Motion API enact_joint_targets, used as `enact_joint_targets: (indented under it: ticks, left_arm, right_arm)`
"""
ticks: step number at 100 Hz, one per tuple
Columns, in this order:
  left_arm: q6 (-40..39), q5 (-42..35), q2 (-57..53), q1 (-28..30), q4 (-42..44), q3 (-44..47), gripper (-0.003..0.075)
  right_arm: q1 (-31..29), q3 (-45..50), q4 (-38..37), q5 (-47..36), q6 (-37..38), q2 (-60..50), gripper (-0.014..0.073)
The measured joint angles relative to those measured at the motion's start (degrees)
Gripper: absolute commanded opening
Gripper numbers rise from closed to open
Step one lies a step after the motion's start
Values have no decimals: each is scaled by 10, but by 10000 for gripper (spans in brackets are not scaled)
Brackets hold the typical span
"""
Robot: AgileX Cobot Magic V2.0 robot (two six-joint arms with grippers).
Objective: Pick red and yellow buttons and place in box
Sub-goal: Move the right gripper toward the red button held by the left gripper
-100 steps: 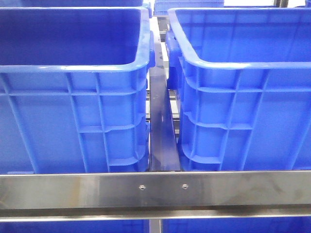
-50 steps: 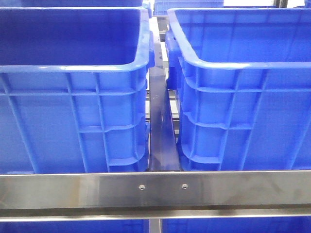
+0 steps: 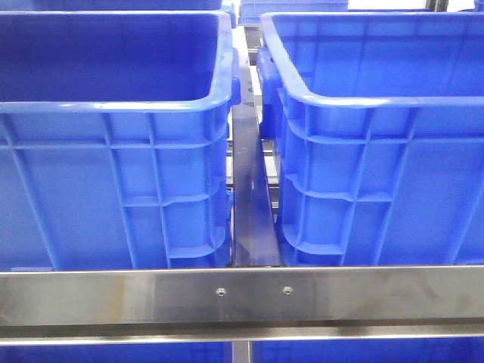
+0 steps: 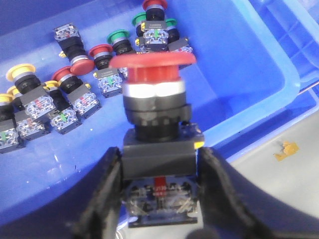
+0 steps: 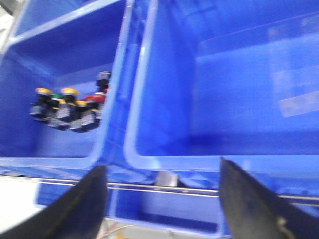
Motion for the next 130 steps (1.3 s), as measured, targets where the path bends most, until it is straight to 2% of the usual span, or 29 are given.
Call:
enact_joint_targets:
  ticks: [16, 35, 46, 55, 70, 87, 130]
  left_arm:
    - [0, 0, 0, 0, 0, 0, -19]
    - [0, -1, 0, 0, 0, 0, -19]
    - [0, -1, 0, 0, 0, 0, -19]
    - [0, -1, 0, 0, 0, 0, -19]
    - [0, -1, 0, 0, 0, 0, -19]
    - [0, -1, 0, 0, 0, 0, -19]
    - [0, -1, 0, 0, 0, 0, -19]
  right_arm:
    - [0, 0, 109, -5, -62, 36, 550]
    - [5, 0, 325, 10, -234, 132, 550]
    - [31, -1, 437, 20, -319, 203, 550]
    - [68, -7, 492, 18, -370, 259, 550]
    - [138, -47, 533, 15, -414, 356, 550]
    - [206, -123, 545, 13, -425, 449, 550]
    - [300, -293, 551, 11, -430, 603, 550]
